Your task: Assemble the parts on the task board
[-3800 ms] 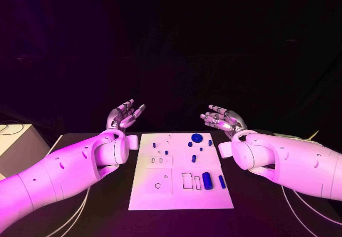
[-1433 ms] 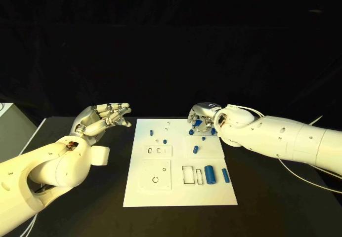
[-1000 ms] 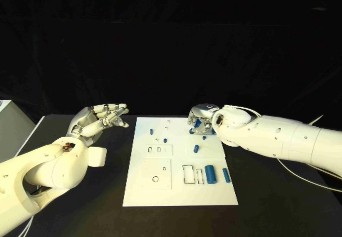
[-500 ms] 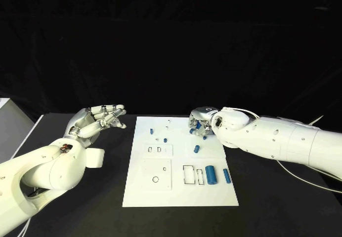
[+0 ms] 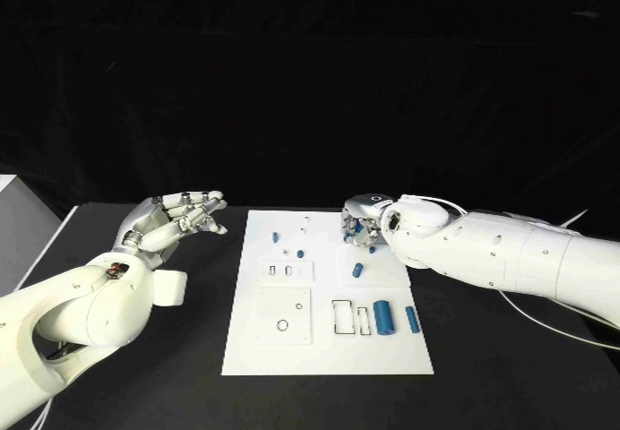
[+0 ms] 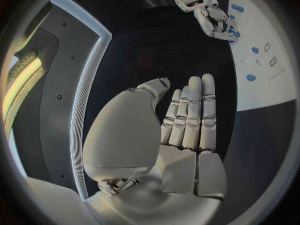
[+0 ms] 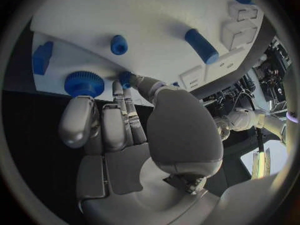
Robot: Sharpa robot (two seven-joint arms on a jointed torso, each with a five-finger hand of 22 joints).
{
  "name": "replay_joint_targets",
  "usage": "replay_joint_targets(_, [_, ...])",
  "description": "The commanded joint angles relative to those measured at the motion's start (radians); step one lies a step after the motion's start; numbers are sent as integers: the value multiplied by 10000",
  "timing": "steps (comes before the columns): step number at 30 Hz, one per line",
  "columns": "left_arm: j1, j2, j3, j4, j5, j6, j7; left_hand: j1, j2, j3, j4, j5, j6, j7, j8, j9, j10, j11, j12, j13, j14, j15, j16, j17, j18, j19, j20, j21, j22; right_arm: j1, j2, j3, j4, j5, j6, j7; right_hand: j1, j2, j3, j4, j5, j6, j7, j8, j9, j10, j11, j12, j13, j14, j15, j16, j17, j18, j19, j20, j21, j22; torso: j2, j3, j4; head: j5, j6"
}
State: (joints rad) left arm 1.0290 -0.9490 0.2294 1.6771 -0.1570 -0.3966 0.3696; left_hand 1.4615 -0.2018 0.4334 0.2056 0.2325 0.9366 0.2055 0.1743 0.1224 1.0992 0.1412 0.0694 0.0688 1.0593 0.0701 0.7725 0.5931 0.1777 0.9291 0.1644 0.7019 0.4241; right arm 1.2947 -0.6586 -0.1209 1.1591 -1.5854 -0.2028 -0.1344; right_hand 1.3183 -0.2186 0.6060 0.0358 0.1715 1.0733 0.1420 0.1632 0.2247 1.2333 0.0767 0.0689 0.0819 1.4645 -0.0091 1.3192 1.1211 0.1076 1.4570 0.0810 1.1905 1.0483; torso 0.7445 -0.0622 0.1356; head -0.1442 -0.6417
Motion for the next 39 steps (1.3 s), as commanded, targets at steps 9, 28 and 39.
replay_joint_targets(9, [5, -5, 11, -30, -55, 190, 16, -82, 1, 59, -4, -55, 57, -25, 62, 20, 70, -6, 29, 15, -63, -10, 97, 20, 10, -96, -9, 111, 44, -43, -47, -12, 97, -196, -1105, -128, 481, 542, 349, -453, -304, 449, -168, 487, 485, 764, -264, 111, 325, 354, -236, 257, 160, -152, 1, -158, 309, 405, 35, -45, 44, -27, 40])
replay_joint_targets(28, [3, 3, 11, -93, -55, 217, 26, -63, 6, 79, -19, -53, 59, -32, 68, 23, 70, -9, 29, 15, -81, -13, 133, 21, 13, -123, -8, 156, 76, -14, 598, 109, -96, -181, -2881, -179, 488, 459, 435, -657, -152, 384, -136, 560, 632, 824, -250, 46, 419, 344, -237, 296, 155, -161, -12, -176, 359, 476, 90, -97, 114, -84, 220])
replay_joint_targets(39, [3, 31, 11, -60, -78, 221, 27, -63, 6, 79, -19, -53, 59, -32, 68, 23, 70, -9, 29, 15, -81, -13, 133, 21, 13, -123, -8, 156, 76, 5, 1432, 128, -1066, 33, -2837, 2, 465, 438, 436, -671, -153, 361, -126, 559, 648, 809, -240, 26, 427, 344, -229, 306, 163, -167, -10, -172, 380, 506, 123, -122, 152, -115, 225])
